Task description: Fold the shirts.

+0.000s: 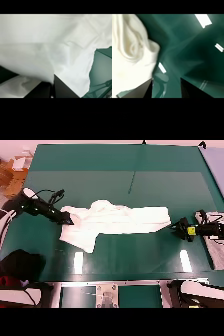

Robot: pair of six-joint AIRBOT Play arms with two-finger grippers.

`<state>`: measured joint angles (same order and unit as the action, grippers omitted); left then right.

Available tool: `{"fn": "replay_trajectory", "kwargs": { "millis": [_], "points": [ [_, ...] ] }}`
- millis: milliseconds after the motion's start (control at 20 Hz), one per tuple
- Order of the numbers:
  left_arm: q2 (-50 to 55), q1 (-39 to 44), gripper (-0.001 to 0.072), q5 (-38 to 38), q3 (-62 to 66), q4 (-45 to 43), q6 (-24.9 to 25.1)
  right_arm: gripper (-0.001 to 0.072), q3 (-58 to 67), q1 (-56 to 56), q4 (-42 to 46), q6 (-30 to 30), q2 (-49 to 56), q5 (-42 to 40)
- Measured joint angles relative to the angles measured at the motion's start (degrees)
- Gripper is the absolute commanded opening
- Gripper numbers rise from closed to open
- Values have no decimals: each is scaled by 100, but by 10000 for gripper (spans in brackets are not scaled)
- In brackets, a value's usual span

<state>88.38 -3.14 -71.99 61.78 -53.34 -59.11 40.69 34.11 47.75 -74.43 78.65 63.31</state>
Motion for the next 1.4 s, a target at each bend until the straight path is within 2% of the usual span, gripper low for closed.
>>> {"fn": "replay_trajectory", "kwargs": {
  "millis": [50,150,300,350,400,650,700,900,1150,1400],
  "points": [
    [0,11,27,35,-20,42,28,392,-42,-140,-66,0,33,-138],
    [0,37,27,72,-46,94,50,261,-90,-409,-269,4,149,-452],
    [0,55,27,70,-44,129,50,249,-122,-708,-509,11,348,-723],
    [0,59,26,66,-20,133,48,196,-122,-774,-553,11,409,-793],
    [0,59,26,50,15,138,31,16,-122,-828,-577,17,461,-881],
    [-107,66,26,-321,728,166,-144,16,286,-946,-575,323,511,-691],
    [-216,66,26,-387,999,190,-190,16,527,-953,-470,356,433,-483],
    [-990,70,26,-413,2439,267,-315,16,2111,-955,-931,201,-374,599],
    [-2437,63,26,391,4144,293,-378,16,4769,-901,-1217,-273,-1530,1040],
    [-3718,66,26,1226,5040,297,-402,16,6566,-529,-1250,-479,-2586,393]
  ]
}}
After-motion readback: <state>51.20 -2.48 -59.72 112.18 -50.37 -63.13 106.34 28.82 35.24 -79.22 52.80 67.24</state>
